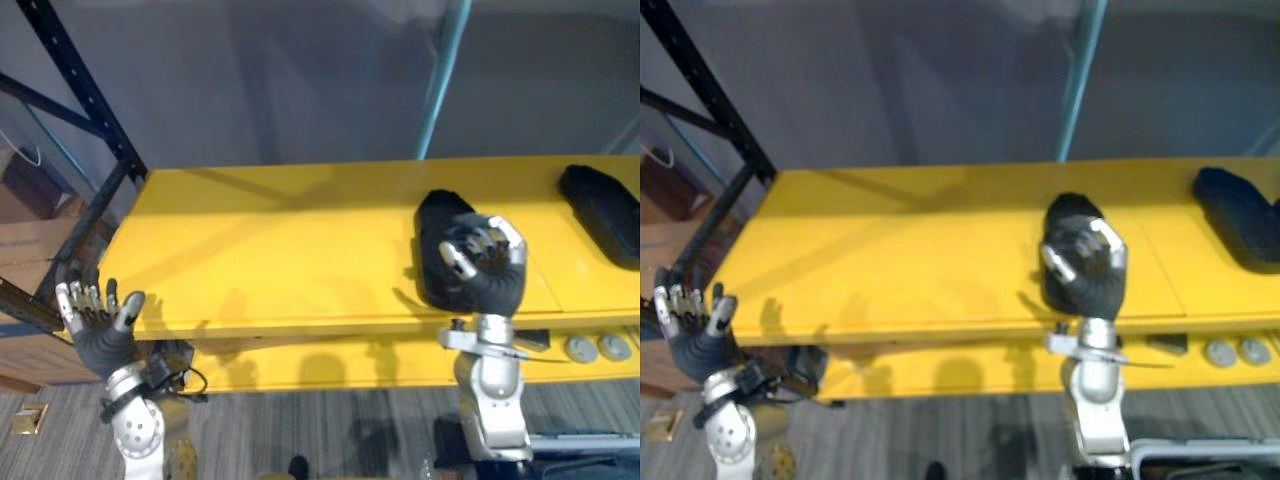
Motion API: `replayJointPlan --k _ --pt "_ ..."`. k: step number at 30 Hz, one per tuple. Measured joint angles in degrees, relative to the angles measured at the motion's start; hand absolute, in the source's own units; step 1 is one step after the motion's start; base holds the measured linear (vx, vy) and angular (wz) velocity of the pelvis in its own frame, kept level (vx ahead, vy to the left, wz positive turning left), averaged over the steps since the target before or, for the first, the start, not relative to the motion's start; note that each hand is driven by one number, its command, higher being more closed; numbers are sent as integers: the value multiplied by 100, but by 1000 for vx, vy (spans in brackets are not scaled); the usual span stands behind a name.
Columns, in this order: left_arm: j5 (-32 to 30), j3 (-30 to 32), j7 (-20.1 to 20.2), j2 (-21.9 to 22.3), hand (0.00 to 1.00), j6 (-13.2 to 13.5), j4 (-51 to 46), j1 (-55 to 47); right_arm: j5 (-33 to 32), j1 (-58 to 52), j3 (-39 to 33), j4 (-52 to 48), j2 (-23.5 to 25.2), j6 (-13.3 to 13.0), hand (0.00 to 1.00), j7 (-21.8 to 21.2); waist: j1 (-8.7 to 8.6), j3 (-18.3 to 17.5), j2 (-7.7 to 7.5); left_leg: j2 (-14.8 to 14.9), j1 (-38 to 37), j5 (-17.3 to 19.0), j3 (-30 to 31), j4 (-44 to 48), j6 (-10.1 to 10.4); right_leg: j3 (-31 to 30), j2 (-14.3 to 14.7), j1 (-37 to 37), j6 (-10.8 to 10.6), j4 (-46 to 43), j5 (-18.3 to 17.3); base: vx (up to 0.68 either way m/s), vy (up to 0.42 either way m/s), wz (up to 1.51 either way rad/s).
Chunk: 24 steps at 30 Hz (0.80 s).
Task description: Walk over and take plastic housings, then place them on the shelf
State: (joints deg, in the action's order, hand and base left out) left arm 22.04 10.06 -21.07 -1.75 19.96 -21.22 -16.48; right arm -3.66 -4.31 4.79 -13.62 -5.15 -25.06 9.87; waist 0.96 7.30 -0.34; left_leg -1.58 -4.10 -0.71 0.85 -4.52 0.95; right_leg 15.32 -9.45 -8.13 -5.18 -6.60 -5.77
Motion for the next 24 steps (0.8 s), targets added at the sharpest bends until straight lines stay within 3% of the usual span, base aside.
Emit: replayJointPlan --k 6,10,14,19,24 --pt "-14 -14 -14 3 0 8 -1 -284 120 -777 388 -255 176 -7 100 26 -25 25 -40 -1 5 65 -138 -43 14 -188 3 22 -1 101 0 -23 4 -12" --pt "-7 -67 -56 1 0 35 -2 -343 111 -1153 439 -413 173 -164 100 -23 -69 28 -39 26 27 96 -234 -45 -19 -295 29 81 -1 132 1 -16 -12 -14" --pt "-4 -337 -67 -1 0 90 -10 -342 -172 -1349 442 -456 136 -161 100 -428 -175 37 -22 53 40 47 -307 -44 -1 -384 57 136 -1 137 0 1 -11 -9" --pt "3 -481 -60 -2 0 93 -120 -342 -726 -1830 443 -642 27 -9 100 -1069 -212 36 11 55 125 13 -381 -36 20 -456 60 268 -1 137 0 4 -2 -5" --pt "3 -687 -61 -10 0 118 -199 -401 -976 -2209 455 -637 -89 421 100 -1572 -246 32 22 55 116 9 -439 -14 25 -516 59 299 1 136 -1 -8 -1 -6"
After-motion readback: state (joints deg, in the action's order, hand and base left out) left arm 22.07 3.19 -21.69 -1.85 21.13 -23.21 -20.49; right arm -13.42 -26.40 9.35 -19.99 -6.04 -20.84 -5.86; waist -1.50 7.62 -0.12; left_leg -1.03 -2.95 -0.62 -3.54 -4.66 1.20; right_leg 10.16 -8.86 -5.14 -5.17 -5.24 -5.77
